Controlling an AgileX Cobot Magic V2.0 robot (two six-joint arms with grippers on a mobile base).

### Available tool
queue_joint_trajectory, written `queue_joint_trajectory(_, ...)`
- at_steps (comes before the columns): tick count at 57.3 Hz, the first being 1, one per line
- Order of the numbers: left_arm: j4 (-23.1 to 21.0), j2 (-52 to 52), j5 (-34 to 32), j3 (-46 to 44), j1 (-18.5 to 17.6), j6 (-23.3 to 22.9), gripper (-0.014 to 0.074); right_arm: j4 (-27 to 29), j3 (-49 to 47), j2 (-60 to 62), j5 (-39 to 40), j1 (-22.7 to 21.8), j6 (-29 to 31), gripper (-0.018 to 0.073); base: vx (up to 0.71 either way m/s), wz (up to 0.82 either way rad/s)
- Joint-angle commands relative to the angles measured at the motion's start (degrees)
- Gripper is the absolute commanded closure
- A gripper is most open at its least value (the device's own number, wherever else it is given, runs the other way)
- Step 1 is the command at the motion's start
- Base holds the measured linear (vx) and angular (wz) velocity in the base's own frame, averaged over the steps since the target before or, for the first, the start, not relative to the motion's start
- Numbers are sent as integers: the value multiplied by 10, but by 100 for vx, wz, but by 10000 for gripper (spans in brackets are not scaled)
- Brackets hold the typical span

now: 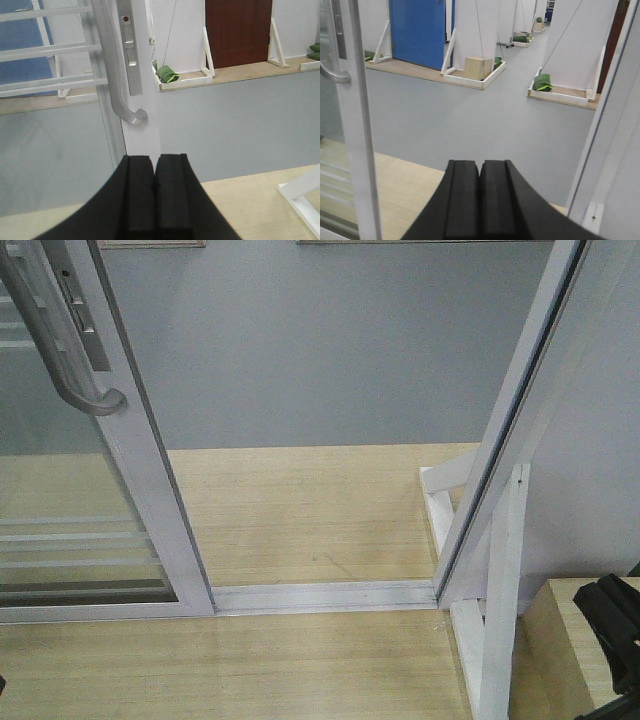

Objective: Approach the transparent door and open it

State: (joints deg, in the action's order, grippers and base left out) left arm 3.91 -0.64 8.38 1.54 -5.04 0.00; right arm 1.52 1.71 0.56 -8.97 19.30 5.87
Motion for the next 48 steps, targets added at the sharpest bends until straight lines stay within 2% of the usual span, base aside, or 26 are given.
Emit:
queue_joint_trajectory(1,-5,-7,-47,14,0,0,596,-15,8,8,44,-28,1,557,0,0)
queue_joint_trajectory(9,-5,-7,-47,14,0,0,596,-15,8,8,44,-86,1,557,0,0)
queue_joint_trajectory(16,-5,-7,-47,14,0,0,596,-15,8,8,43,-113,1,557,0,0)
queue_joint_trajectory(48,-5,-7,-47,14,0,0,596,-15,8,8,40,-118,1,557,0,0)
